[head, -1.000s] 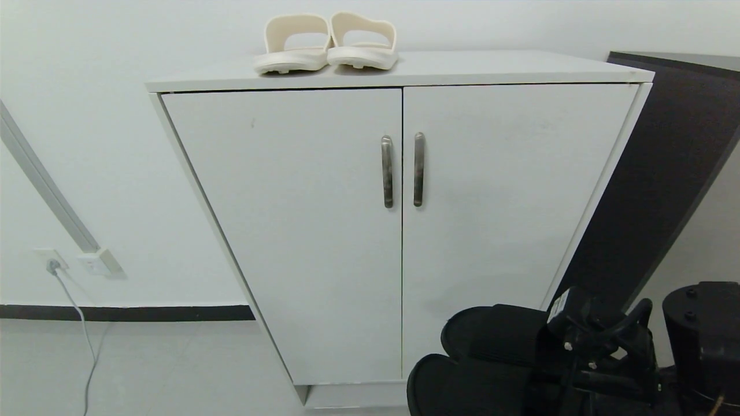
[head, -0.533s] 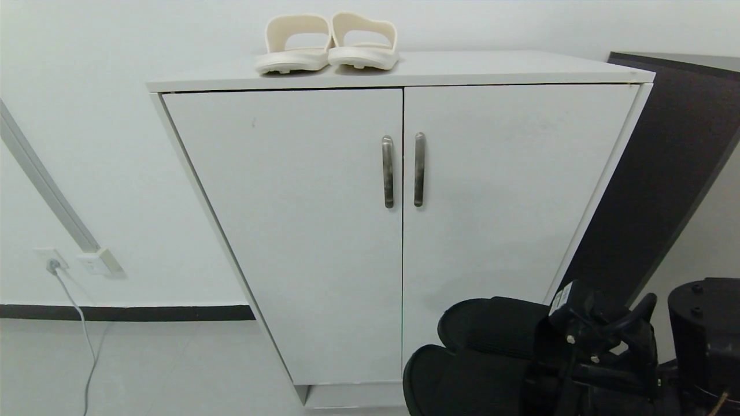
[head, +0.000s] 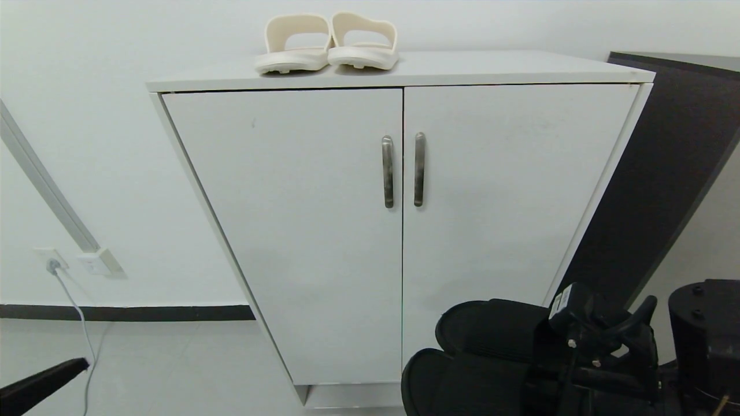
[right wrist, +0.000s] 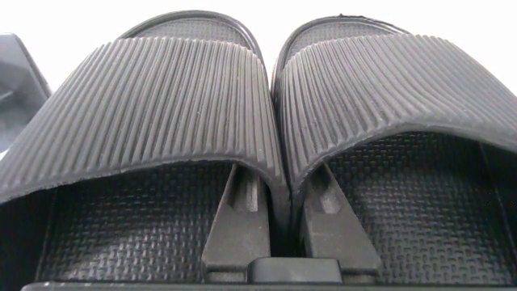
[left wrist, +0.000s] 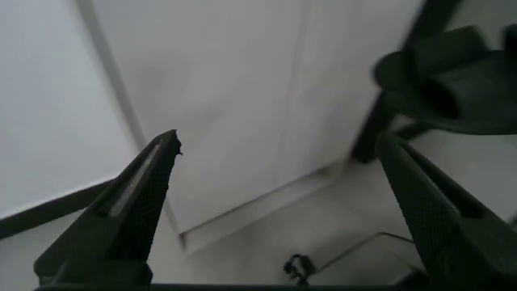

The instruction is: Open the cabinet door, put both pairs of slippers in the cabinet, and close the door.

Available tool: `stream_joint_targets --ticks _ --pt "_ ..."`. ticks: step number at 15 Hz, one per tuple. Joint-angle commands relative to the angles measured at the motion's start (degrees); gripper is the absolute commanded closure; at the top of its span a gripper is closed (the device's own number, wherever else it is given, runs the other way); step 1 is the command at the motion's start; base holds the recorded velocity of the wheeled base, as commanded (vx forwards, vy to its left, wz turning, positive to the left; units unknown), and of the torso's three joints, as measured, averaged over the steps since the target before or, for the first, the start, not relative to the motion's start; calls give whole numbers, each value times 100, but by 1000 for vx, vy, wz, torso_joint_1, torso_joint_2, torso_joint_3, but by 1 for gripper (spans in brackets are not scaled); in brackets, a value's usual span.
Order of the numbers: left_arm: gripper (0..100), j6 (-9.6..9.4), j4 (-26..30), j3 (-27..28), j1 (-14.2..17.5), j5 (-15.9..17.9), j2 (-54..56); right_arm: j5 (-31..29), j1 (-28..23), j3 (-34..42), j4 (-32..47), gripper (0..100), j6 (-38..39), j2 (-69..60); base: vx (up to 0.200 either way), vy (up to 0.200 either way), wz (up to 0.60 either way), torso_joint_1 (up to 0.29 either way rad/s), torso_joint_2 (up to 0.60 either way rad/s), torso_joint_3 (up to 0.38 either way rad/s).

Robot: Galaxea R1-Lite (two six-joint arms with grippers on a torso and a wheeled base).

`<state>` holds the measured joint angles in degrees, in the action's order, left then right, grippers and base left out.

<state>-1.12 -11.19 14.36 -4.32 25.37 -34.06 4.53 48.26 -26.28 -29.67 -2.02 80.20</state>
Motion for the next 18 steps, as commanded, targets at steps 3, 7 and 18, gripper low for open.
stream_joint_targets --ticks 3,7,18 --pt "0 745 -1140 700 -1985 -841 -2052 118 69 -8 -12 100 9 -5 0 0 0 0 0 0" --pt "0 1035 -2036 1376 -3471 -2185 -3186 118 69 0 -12 100 9 -22 0 0 0 0 0 0" --pt "0 1949 -1500 4567 -3901 -515 -5436 118 104 106 -12 100 9 -66 0 0 0 0 0 0"
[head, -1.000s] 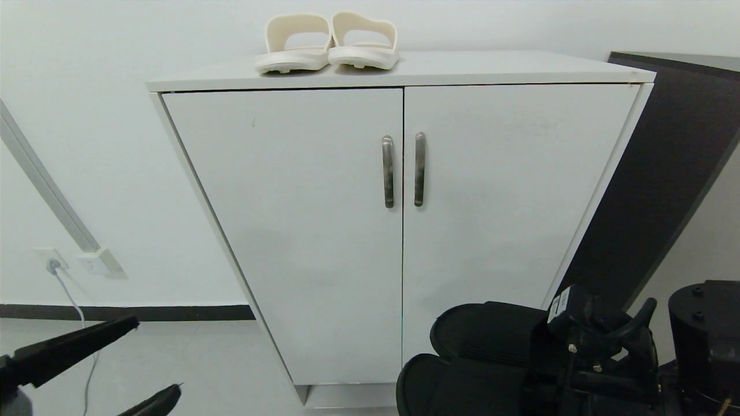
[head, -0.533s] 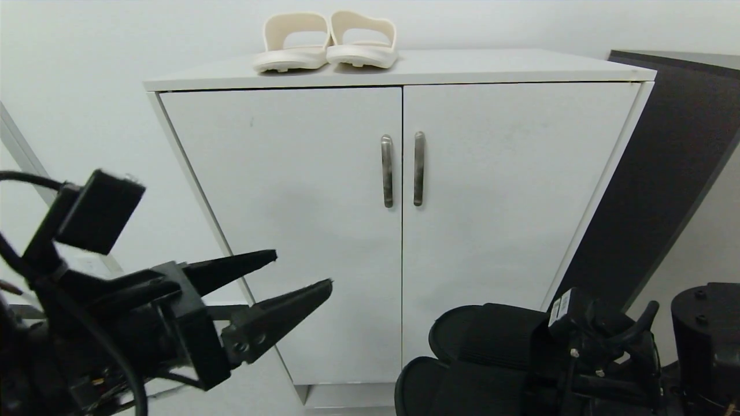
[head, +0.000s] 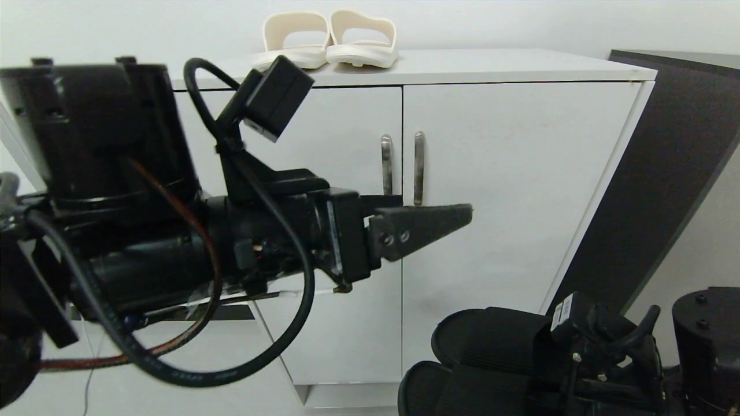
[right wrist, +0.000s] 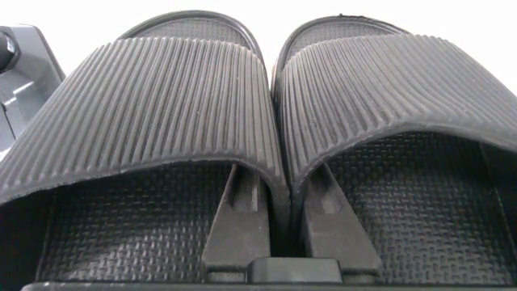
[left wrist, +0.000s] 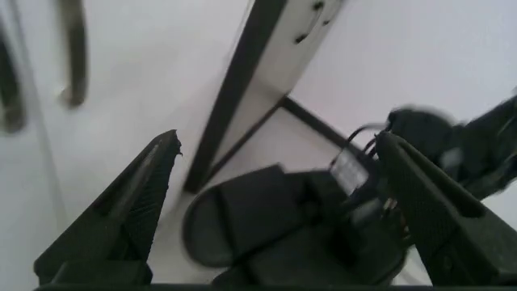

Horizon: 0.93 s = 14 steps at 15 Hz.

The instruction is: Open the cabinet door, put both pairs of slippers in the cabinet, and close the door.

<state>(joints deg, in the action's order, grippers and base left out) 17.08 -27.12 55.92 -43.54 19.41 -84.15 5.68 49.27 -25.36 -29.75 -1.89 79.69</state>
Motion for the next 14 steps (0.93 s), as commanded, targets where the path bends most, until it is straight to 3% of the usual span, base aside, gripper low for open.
stream_joint_targets --ticks 1,3,9,12,14 --pt "0 296 137 710 65 230 -620 3 3 13 -5 100 -4 -6 0 0 0 0 0 0" --pt "0 525 146 1211 109 415 -989 12 3 22 -5 100 -4 20 0 0 0 0 0 0" --pt "0 516 559 1624 575 344 -1182 21 3 92 -14 100 -4 38 0 0 0 0 0 0" --pt "0 507 542 1633 584 -130 -1253 21 3 92 -14 100 -4 38 0 0 0 0 0 0" --pt "0 498 489 1677 426 -587 -1306 21 3 92 -5 100 -4 38 0 0 0 0 0 0"
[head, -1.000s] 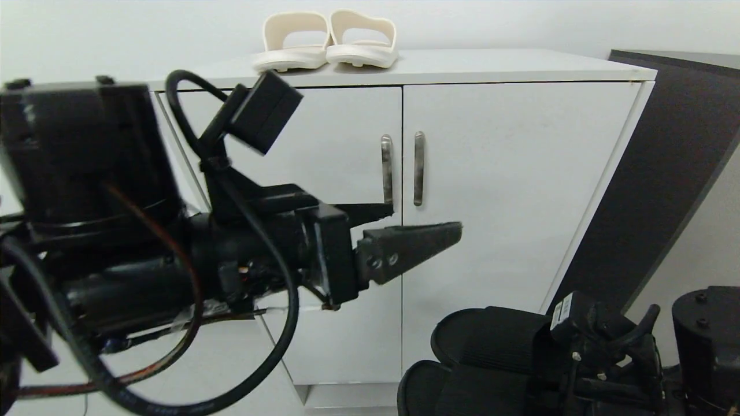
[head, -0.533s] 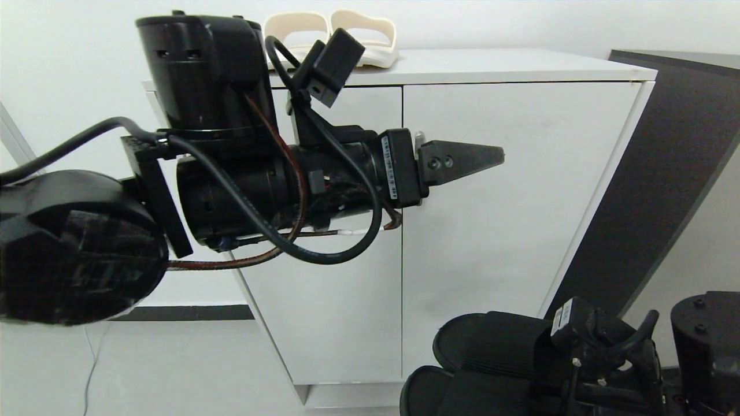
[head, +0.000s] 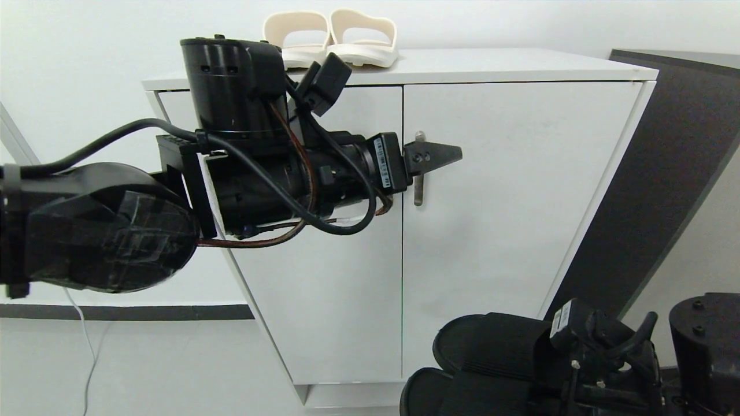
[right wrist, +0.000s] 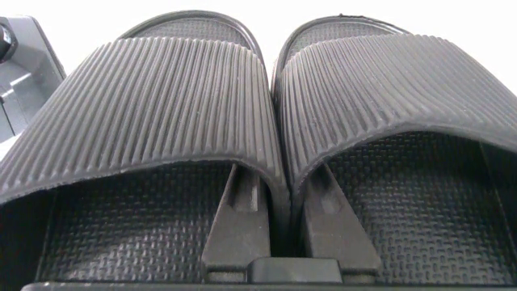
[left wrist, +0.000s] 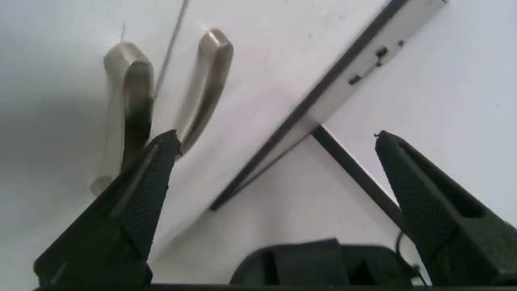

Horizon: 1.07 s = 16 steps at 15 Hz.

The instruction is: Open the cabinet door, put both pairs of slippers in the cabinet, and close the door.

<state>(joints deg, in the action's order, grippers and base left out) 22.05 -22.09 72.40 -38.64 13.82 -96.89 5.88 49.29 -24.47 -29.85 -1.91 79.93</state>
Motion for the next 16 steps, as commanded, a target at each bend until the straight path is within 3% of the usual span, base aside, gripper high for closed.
stream_joint_targets --ticks 1,12,13,16 --pt "0 1 -41 125 -64 -143 -84 1 2 3 6 100 -2 22 0 0 0 0 0 0" --pt "0 -140 -6 793 -64 -257 -717 -8 2 21 6 100 -11 40 0 0 0 0 0 0" --pt "100 -149 -6 784 -73 -257 -700 1 2 30 6 100 -11 40 0 0 0 0 0 0" --pt "100 -140 -6 740 -108 -257 -638 116 11 91 6 100 -11 40 0 0 0 0 0 0"
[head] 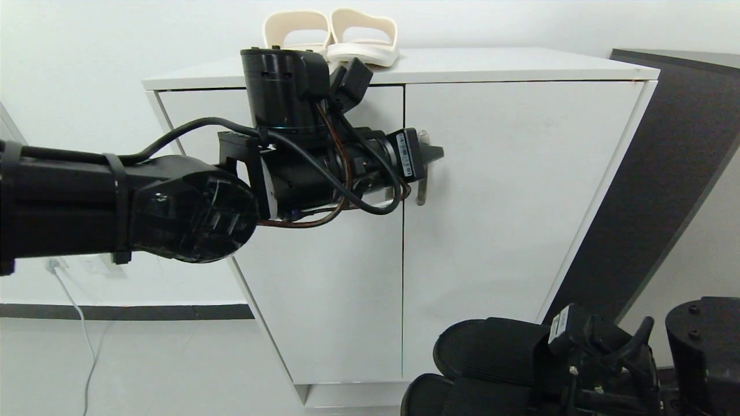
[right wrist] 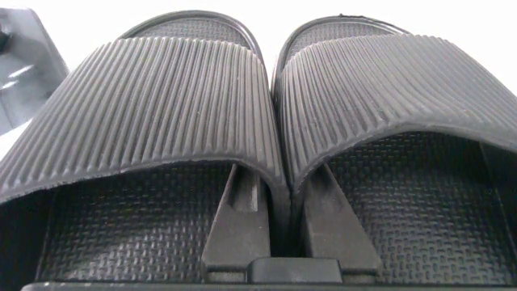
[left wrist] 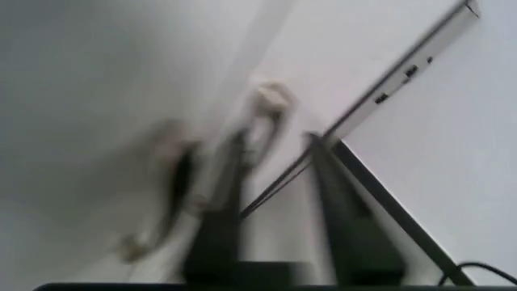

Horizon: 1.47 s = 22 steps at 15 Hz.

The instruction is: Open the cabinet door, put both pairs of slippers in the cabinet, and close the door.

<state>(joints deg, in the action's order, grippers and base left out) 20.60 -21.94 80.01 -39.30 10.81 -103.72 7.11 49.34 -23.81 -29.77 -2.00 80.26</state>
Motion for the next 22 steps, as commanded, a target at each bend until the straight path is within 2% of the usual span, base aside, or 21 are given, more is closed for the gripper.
stream_joint_targets --ticks 1,4,8,10,17,19,22 --pt "100 5 -21 -99 -51 44 115 124 6 69 -3 100 -2 -11 0 0 0 0 0 0" --pt "100 5 -21 -319 -236 52 352 318 32 201 6 100 -90 -72 0 0 0 0 0 0" --pt "100 5 -12 -785 -587 70 818 889 50 482 33 100 -477 -415 0 0 0 0 0 0" --pt "100 5 -12 -1005 -702 61 1038 889 67 491 33 100 -486 -415 0 0 0 0 0 0" --pt "100 -39 -12 -1989 -702 44 2084 880 76 544 33 100 -503 -415 0 0 0 0 0 0" --pt "100 -30 -21 -2024 -596 52 2119 880 85 553 33 100 -617 -415 0 0 0 0 0 0" --pt "100 5 -56 -1848 -262 193 1794 880 94 579 33 100 -661 -415 0 0 0 0 0 0"
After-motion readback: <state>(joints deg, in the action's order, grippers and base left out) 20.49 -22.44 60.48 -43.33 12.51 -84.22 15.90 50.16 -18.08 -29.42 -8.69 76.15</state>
